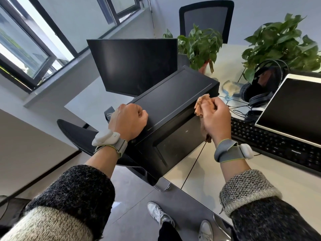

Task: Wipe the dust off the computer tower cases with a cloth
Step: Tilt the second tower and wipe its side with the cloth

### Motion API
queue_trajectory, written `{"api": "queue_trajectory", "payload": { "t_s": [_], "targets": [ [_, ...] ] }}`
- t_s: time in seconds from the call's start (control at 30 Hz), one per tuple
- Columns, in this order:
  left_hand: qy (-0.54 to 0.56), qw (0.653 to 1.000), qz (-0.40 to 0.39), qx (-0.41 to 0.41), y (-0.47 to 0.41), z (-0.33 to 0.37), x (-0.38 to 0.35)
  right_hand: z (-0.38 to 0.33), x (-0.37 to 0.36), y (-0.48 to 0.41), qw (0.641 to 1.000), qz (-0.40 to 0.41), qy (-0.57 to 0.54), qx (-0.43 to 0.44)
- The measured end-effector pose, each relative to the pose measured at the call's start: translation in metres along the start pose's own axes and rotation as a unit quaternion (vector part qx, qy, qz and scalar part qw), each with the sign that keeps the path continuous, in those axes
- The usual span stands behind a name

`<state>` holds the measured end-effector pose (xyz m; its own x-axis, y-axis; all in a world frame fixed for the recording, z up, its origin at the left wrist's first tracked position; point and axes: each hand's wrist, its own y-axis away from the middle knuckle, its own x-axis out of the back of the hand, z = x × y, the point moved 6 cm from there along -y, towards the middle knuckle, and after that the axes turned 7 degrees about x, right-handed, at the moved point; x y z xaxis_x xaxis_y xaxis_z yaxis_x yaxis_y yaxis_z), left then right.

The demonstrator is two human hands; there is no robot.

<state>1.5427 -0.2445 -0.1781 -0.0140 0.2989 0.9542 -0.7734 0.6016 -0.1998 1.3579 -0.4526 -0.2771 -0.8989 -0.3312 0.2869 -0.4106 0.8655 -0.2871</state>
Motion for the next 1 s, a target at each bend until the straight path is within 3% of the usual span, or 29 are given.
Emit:
{"api": "queue_trajectory", "payload": {
  "t_s": [0.17,0.33,0.5,0.7,0.87,1.0],
  "targets": [
    [-0.007,1.000,-0.003,0.004,0.000,0.000,-0.001,0.020,0.006,0.001,0.996,-0.066,0.047,-0.027],
    [-0.008,1.000,-0.005,0.003,0.001,0.001,0.000,0.002,0.013,-0.009,0.997,0.008,0.077,0.013],
    [-0.007,1.000,0.000,0.004,0.002,0.001,0.000,0.019,0.009,-0.006,0.994,-0.015,0.109,0.017],
    [-0.008,1.000,0.002,0.008,0.002,-0.001,0.000,-0.004,0.026,-0.017,0.980,0.079,0.163,0.079],
    [-0.006,1.000,0.006,0.006,0.000,-0.001,-0.001,0.020,0.013,-0.012,0.979,0.017,0.194,0.054],
    [-0.002,1.000,0.007,0.003,0.000,-0.002,-0.002,0.010,0.026,-0.021,0.974,0.046,0.211,0.072]
  ]
}}
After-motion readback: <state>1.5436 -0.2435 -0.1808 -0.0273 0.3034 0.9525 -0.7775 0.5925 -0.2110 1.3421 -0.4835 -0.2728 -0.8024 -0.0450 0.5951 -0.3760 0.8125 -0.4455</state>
